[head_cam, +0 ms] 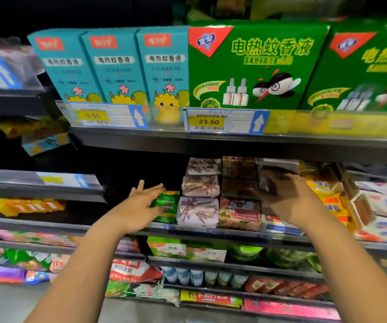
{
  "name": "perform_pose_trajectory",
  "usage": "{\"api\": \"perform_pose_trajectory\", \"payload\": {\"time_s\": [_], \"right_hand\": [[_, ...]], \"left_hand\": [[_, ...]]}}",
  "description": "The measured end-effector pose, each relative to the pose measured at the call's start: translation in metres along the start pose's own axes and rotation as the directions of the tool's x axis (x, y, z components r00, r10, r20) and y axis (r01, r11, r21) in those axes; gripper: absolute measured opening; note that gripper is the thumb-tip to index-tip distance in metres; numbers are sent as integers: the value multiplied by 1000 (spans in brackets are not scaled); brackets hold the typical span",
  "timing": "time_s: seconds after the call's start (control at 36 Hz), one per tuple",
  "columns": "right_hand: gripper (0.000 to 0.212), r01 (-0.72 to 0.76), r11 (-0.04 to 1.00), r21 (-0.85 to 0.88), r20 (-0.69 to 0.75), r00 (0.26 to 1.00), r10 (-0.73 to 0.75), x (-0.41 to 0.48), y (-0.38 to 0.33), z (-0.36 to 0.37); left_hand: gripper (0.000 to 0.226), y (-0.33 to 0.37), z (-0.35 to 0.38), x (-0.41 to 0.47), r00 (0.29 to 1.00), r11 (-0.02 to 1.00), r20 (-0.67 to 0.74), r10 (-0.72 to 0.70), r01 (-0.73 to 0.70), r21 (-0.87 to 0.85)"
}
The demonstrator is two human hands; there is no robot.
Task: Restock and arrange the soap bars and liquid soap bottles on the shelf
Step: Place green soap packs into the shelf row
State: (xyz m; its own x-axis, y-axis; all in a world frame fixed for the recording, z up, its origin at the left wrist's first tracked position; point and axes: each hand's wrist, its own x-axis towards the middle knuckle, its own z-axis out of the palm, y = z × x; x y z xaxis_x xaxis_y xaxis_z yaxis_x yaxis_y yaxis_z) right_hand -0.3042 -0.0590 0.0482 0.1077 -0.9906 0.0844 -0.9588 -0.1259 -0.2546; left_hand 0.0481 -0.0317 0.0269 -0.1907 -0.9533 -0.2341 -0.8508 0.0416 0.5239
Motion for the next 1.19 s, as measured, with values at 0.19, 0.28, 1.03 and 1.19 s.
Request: {"api": "perform_pose_trajectory", "payload": {"time_s": [0.19, 0.28, 1.03, 1.19], "right_hand": [[31, -16, 959, 284, -118, 992, 52, -34, 31, -26], [29, -61, 996, 72, -234, 969, 76, -47, 71, -41], [76, -246, 910, 334, 34, 968, 250, -58, 371, -52], [70, -111, 858, 501, -227, 940, 254, -90, 382, -65]], "left_hand": [[28, 80, 6, 6, 893, 982, -415, 177, -130, 138], [34, 139, 22, 13, 874, 956, -398, 279, -215, 199], [42, 402, 236, 81, 807, 813, -172, 565, -509, 283], [46, 432, 230, 67, 854, 873, -198, 481, -446, 200]]}}
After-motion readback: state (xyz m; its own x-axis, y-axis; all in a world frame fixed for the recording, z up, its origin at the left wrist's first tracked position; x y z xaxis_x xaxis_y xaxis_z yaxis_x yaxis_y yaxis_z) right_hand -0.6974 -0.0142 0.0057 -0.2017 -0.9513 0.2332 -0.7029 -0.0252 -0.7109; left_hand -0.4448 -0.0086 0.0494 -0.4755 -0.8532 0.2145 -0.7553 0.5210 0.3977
